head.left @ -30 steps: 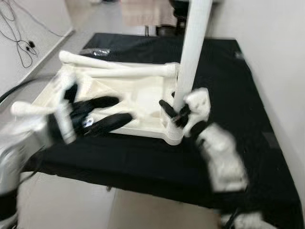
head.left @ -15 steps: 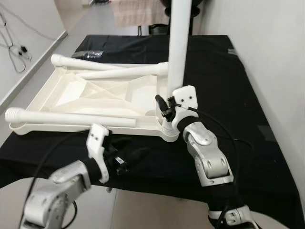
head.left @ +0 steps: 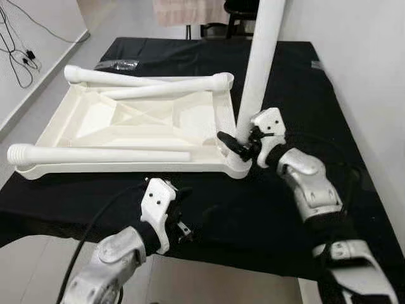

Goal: Building children table

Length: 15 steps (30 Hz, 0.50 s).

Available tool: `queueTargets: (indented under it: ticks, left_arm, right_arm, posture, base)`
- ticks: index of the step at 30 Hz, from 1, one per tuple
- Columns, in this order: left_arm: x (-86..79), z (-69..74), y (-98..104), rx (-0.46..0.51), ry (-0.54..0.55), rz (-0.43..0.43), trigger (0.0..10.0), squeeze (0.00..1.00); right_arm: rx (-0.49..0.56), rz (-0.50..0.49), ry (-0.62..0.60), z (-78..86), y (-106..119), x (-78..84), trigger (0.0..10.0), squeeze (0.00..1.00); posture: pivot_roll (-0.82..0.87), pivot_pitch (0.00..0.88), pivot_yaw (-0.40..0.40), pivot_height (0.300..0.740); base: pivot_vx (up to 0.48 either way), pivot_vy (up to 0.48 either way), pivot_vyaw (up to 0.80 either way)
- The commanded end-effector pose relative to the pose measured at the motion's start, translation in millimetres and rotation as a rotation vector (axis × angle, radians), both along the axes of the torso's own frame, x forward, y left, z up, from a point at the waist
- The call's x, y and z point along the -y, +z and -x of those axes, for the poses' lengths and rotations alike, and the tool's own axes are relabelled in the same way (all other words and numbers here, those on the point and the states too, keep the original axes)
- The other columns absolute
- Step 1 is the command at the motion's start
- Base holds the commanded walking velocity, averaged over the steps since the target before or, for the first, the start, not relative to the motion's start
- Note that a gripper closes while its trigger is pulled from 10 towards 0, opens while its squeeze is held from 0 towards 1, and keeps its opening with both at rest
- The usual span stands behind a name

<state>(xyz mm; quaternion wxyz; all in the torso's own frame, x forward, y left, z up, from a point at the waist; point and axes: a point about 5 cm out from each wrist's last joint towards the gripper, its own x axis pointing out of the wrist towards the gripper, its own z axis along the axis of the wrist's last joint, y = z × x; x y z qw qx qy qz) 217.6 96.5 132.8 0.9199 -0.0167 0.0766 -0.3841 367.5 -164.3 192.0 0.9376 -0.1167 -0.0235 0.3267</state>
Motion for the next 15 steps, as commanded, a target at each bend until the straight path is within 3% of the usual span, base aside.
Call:
queueTargets:
  ticks: [1, 2, 4, 5, 9, 15]
  left_arm:
    - [1.3, 1.3, -5.7, 0.007, 0.027, -0.003, 10.0, 0.00]
    - [-0.4, 0.0, -6.4, 0.008, 0.052, 0.016, 10.0, 0.00]
    - [-0.4, 0.0, -6.4, 0.008, 0.052, 0.016, 10.0, 0.00]
    - [-2.7, -1.4, -6.5, 0.008, 0.066, 0.027, 10.0, 0.00]
    - [-6.6, -4.3, -9.6, 0.003, 0.084, 0.050, 10.0, 0.00]
    - [-11.6, -9.0, -12.4, -0.011, 0.127, 0.108, 10.0, 0.00]
  right_arm:
    - [-0.043, -0.003, 0.066, 0.3, -5.8, -0.4, 10.0, 0.00]
    - [-0.067, 0.008, 0.123, 0.5, -7.1, -2.2, 7.1, 0.00]
    - [-0.067, 0.008, 0.123, 0.5, -7.1, -2.2, 7.1, 0.00]
    - [-0.093, 0.010, 0.187, 1.7, -8.5, -4.7, 0.0, 0.00]
    - [-0.144, -0.022, 0.266, -1.1, -12.5, -6.7, 0.0, 0.00]
    - [-0.144, -0.024, 0.252, 1.2, -20.1, 2.6, 0.0, 0.00]
  posture:
    - [0.07, 0.079, -0.034, 0.740]
    - [0.08, 0.073, -0.036, 0.740]
    - [0.08, 0.073, -0.036, 0.740]
    - [0.08, 0.072, -0.036, 0.740]
    - [0.08, 0.057, -0.044, 0.740]
    - [0.07, 0.056, -0.041, 0.740]
  base:
    - [0.000, 0.000, 0.00]
    - [0.000, 0.000, 0.00]
    - [0.000, 0.000, 0.00]
    - [0.000, 0.000, 0.00]
    - [0.000, 0.000, 0.00]
    - [0.000, 0.000, 0.00]
